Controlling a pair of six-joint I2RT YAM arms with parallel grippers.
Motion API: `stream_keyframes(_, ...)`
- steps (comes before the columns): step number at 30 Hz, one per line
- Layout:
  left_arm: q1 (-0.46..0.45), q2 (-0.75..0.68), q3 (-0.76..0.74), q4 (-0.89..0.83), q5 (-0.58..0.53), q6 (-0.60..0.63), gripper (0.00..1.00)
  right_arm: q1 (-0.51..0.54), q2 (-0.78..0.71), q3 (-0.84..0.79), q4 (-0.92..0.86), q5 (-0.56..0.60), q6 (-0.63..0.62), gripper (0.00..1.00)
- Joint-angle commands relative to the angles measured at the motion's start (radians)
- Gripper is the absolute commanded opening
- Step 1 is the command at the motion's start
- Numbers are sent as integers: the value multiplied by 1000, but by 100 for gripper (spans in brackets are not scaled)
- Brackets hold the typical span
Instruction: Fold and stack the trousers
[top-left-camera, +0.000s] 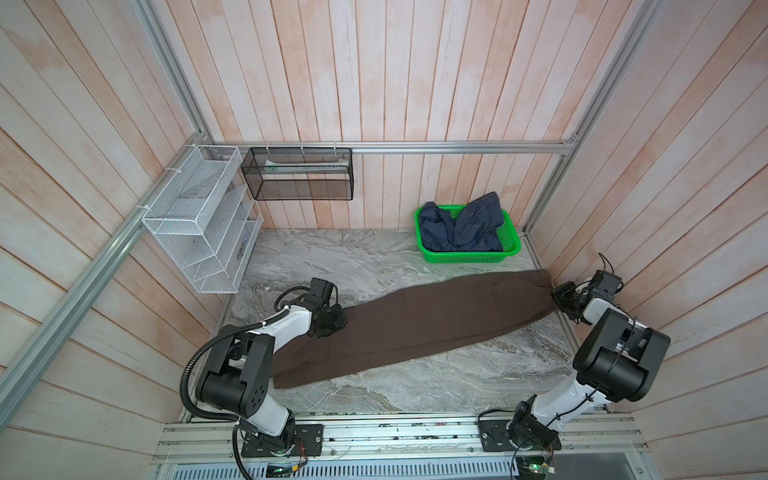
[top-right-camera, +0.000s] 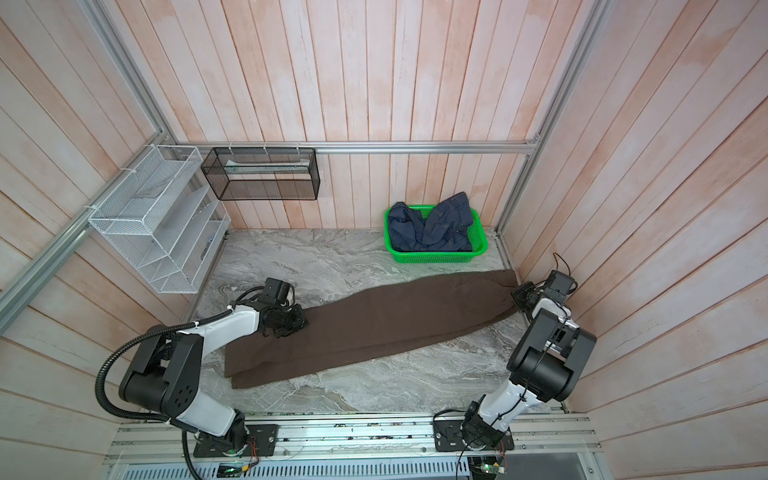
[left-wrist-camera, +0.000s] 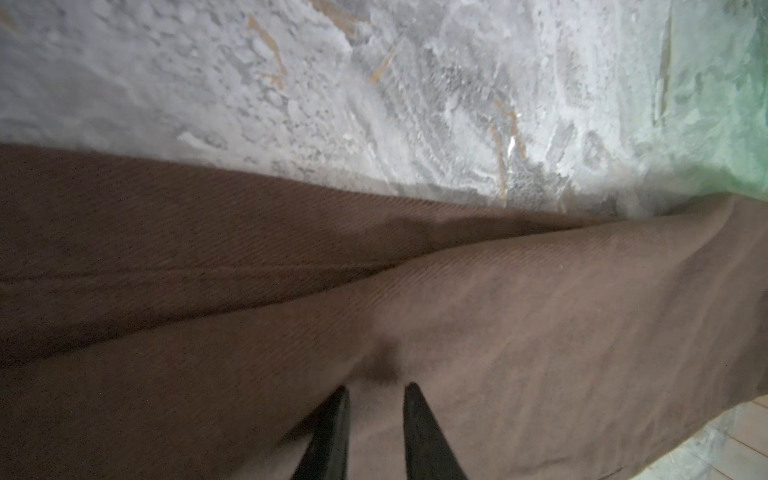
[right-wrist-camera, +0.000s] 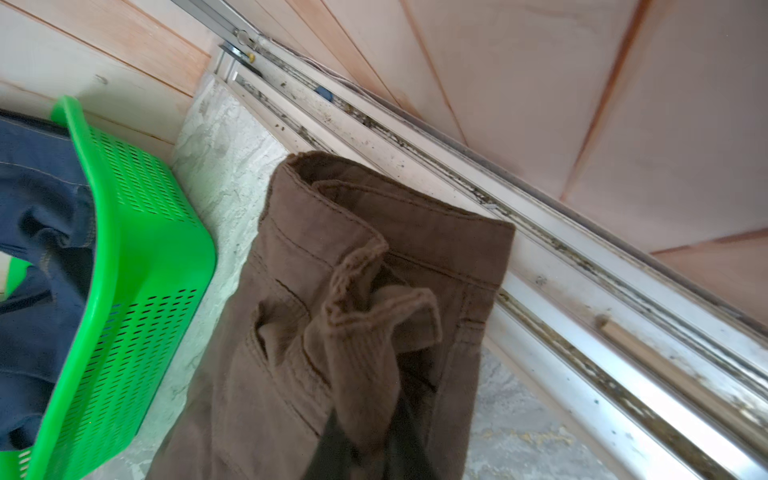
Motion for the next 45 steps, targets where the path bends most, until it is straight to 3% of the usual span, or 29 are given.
stream_keyframes(1,6,-51,-9,-51,-34,14,34,-5,-56,-18,-89,95,-31,36)
stream_keyframes(3,5,-80,-5,-71,-44,12,42,1,-131,-35,-107,131,-28,59)
stream_keyframes(4,6,-99,-2,-83,-52,10,46,12,-174,-36,-120,160,-34,78)
stream_keyframes(5,6,-117,0,-95,-60,9,49,22,-212,-29,-135,188,-41,89)
stream_keyframes(12,14,-238,27,-176,-108,0,54,153,-322,87,-242,278,-31,90)
stream_keyframes(17,39,-292,21,-205,-99,-8,54,291,-239,153,-290,263,-13,90)
stream_keyframes(18,47,-301,12,-203,-89,-12,54,326,-204,174,-306,251,-11,97)
stream_keyframes(20,59,-318,-15,-198,-72,-21,53,391,-134,210,-352,213,-6,98)
stream_keyframes(27,83,-389,-76,-222,-80,-71,53,701,-17,214,-428,217,-58,98)
stream_keyframes(34,101,-519,-66,-297,-190,-133,55,995,38,172,-427,200,-79,98)
stream_keyframes(38,112,-571,-39,-357,-243,-139,55,1069,145,223,-418,186,-80,98)
stream_keyframes(45,155,-629,11,-461,-309,-116,56,1057,225,172,-438,246,-86,98)
